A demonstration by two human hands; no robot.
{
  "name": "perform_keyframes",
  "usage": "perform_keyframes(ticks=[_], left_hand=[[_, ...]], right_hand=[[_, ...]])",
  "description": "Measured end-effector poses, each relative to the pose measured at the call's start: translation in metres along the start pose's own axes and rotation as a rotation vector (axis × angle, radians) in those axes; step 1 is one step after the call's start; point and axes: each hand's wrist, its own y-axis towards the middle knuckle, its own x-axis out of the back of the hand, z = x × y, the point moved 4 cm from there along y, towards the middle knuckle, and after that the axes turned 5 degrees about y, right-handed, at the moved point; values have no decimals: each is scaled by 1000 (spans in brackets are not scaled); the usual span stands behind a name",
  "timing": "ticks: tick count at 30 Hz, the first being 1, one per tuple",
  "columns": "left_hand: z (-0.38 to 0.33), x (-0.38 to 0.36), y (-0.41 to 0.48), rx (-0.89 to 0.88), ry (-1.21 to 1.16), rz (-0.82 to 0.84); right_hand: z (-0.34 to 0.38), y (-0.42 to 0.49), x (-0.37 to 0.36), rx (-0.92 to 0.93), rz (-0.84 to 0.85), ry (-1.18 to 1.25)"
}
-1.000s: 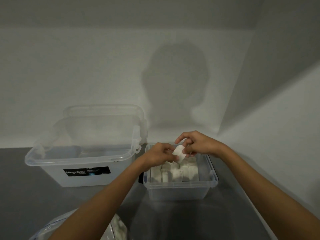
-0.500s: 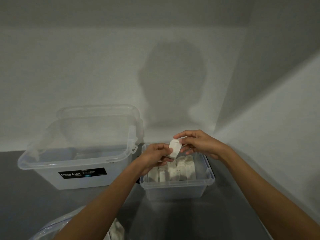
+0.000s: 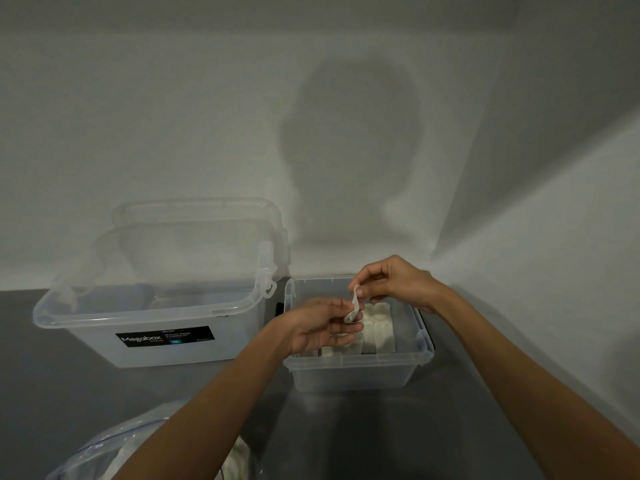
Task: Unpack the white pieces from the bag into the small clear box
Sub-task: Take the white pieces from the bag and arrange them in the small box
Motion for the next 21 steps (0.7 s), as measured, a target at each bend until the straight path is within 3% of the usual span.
perform_keyframes(ticks=[4,7,9,14,18,21], left_hand=[[0,5,2,-27,238,-77],[-8,21,8,-183,884,-299],[-9,24,14,-247,1286,-363],[-4,12,21,-193,1821,-398],[5,11,26,-36,2035,-368],[12,11,27,-17,2091,-347]], right_hand=[[-9,9,0,-52,-96,-83],[-21,13,-6,-130,-87,-294],[-31,17,-16,-190,-26,-400],[-55,32,-33,-304,55,-568],[-66,38,-40,-343,43,-592],[-71,40,-44,-299,-2,-670]])
